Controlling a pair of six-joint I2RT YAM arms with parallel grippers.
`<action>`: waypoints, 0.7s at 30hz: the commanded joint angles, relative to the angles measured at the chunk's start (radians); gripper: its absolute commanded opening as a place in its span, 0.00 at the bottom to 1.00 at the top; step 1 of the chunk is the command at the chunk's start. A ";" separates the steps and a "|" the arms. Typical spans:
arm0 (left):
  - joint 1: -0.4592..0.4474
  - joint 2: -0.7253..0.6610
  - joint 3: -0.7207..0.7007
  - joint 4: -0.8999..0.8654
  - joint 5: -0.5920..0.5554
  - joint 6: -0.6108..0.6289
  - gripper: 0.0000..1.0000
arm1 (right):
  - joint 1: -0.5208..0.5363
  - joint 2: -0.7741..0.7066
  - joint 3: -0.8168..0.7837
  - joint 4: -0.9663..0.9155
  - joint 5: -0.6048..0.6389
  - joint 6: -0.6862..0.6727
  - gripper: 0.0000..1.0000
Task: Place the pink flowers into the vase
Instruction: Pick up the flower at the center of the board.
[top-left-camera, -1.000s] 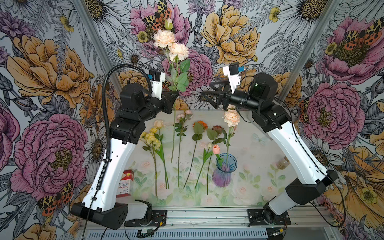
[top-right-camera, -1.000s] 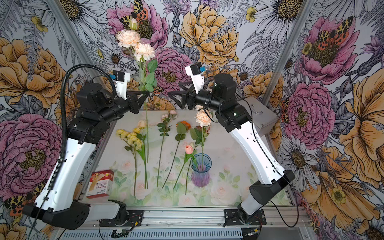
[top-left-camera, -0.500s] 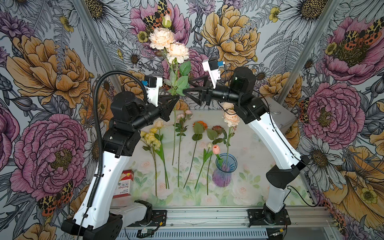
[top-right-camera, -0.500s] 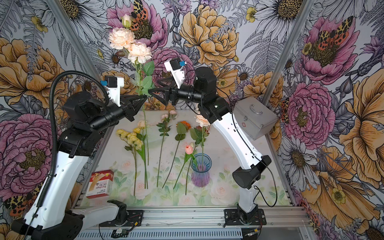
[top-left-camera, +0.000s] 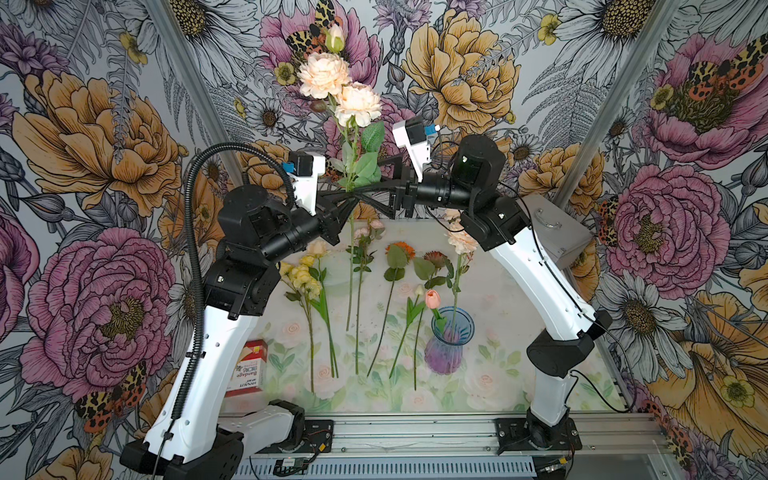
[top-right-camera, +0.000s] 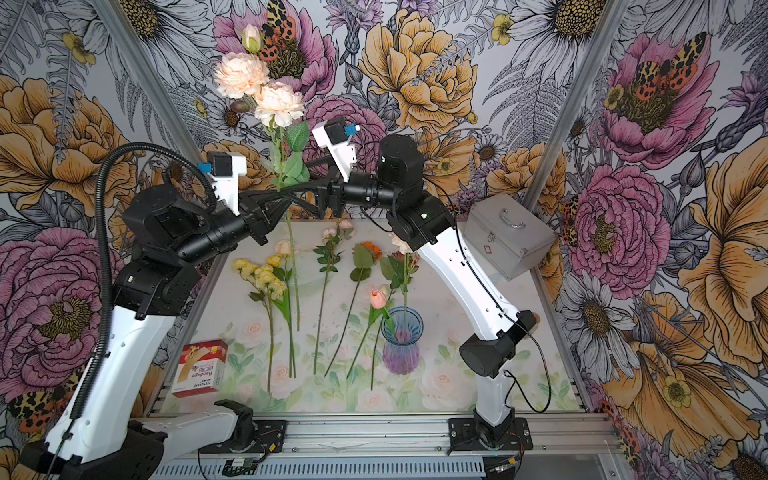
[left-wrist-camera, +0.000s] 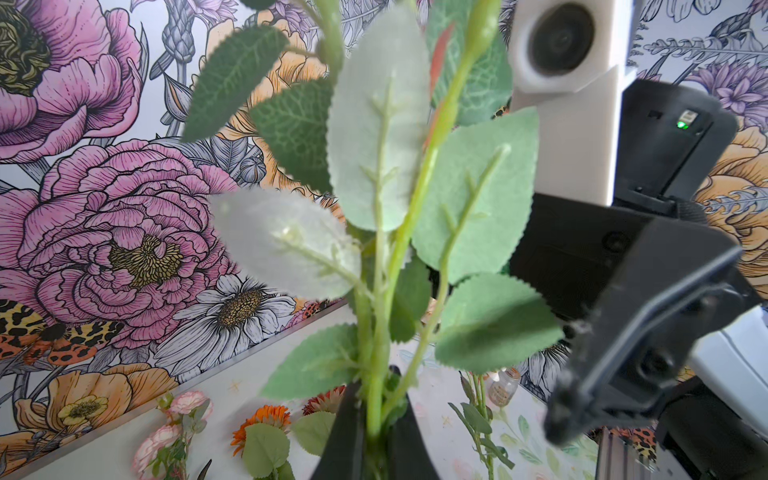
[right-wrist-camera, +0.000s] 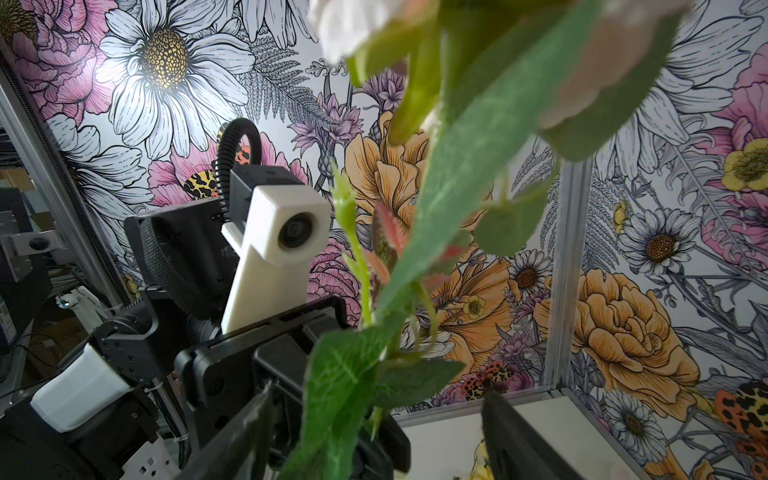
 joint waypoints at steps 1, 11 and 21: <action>-0.021 0.009 -0.006 0.023 0.030 -0.010 0.00 | 0.009 0.026 0.033 0.014 -0.014 0.008 0.81; -0.062 0.019 -0.005 0.026 0.027 0.008 0.00 | 0.012 0.041 0.054 0.012 -0.031 0.014 0.60; -0.062 0.008 -0.017 0.026 0.023 0.008 0.00 | 0.013 0.036 0.055 0.013 -0.045 0.017 0.21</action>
